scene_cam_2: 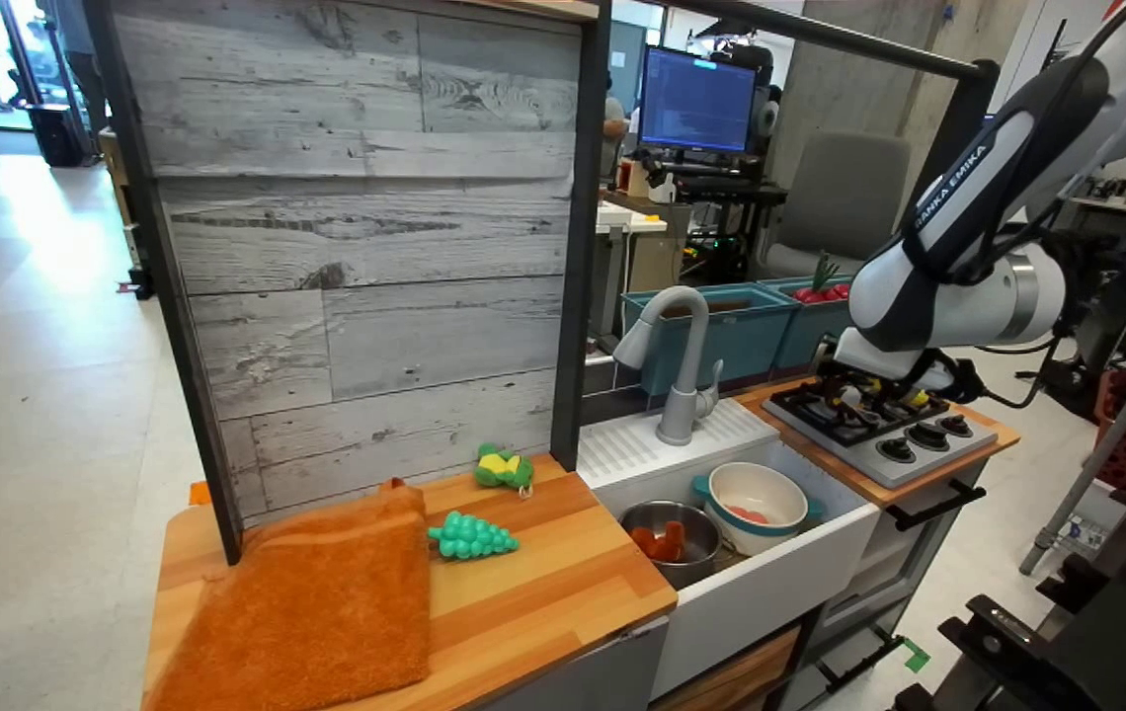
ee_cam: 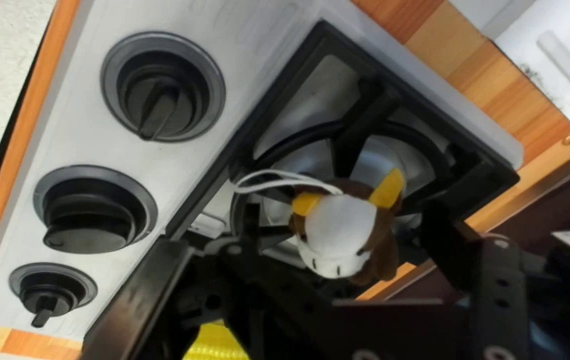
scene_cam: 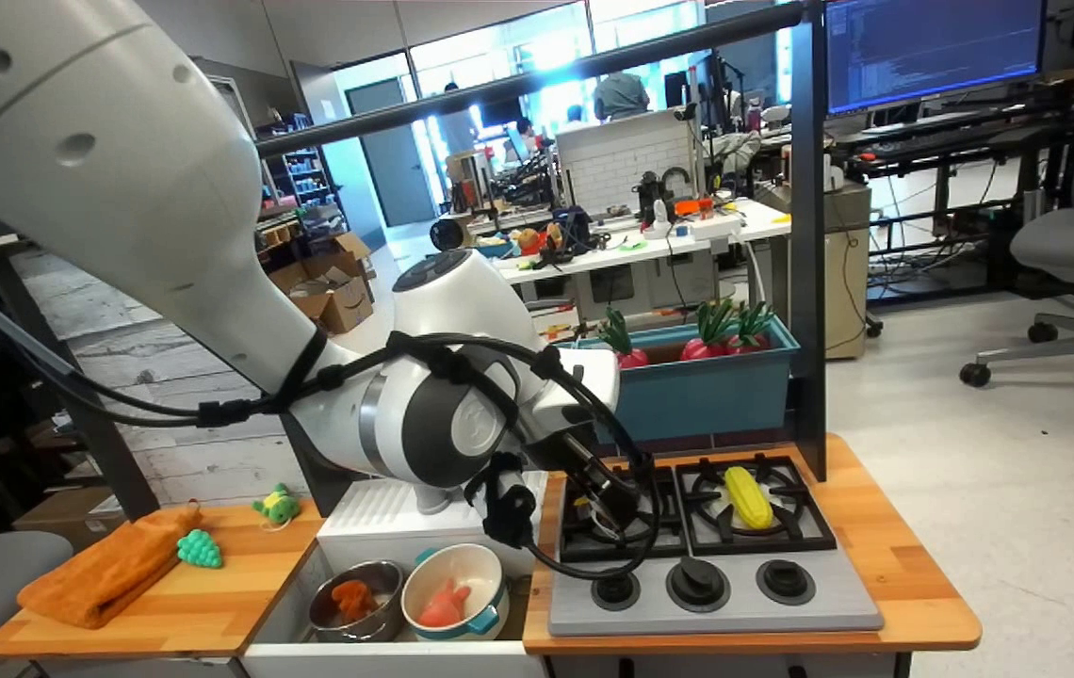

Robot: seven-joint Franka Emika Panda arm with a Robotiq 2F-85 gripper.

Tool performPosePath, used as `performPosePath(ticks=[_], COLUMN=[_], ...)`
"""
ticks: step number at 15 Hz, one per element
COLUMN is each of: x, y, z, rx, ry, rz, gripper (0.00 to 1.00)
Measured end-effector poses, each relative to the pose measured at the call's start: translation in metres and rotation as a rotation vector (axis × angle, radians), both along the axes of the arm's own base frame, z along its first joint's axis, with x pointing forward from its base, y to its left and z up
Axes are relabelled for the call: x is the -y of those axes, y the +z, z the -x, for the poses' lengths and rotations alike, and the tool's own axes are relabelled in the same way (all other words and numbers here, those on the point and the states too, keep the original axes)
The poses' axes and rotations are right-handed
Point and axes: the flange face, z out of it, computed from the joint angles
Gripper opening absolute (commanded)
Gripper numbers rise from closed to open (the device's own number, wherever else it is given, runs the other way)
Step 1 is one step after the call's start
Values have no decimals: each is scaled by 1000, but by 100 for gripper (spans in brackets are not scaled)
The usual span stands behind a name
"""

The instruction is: Pick up all the plush toys from the counter and on the stove and put them in the pots, then wipe the counter with the cloth

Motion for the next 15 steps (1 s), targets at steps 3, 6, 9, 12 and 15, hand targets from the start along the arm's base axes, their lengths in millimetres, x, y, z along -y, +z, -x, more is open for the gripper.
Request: performPosePath(ticks=[3, 6, 9, 12, 15], x=[-4, -7, -17, -43, -97], y=[-7, -10, -10, -7, 4], z=[-8, -13, -17, -15, -6], rx=[5, 9, 5, -11, -12], ry=[27, 51, 92, 169, 276], rz=[14, 19, 29, 50, 93], gripper=[29, 6, 4, 4, 4])
